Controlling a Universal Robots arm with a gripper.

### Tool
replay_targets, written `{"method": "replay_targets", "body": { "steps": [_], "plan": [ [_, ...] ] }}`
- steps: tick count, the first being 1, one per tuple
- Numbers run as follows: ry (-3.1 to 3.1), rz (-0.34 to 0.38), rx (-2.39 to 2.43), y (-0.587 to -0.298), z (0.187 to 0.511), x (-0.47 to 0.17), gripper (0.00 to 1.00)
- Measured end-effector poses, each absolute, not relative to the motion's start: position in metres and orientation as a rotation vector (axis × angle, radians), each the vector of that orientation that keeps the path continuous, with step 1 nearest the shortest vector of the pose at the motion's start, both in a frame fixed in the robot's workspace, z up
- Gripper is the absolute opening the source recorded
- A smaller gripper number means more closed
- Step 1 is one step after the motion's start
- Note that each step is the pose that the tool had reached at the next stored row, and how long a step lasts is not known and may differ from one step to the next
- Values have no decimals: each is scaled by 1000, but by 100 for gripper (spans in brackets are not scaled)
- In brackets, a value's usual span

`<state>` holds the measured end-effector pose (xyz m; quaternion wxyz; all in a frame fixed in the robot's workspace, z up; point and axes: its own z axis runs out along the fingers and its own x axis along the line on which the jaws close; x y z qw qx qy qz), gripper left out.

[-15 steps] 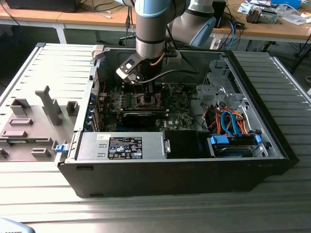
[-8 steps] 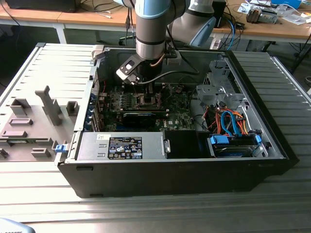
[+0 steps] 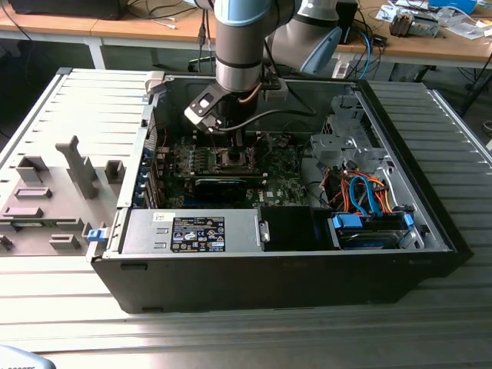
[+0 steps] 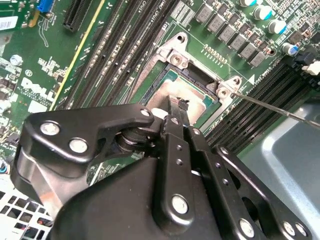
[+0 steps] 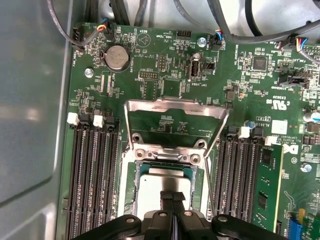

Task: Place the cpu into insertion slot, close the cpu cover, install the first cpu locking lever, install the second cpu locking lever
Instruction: 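Place the cpu into insertion slot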

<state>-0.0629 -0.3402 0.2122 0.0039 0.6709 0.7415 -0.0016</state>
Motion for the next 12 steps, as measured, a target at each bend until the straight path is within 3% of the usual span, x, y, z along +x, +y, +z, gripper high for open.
{"method": "replay_targets", "body": {
  "steps": [12],
  "plan": [
    [2324, -5, 2102, -340, 220, -62, 11]
  ]
}}
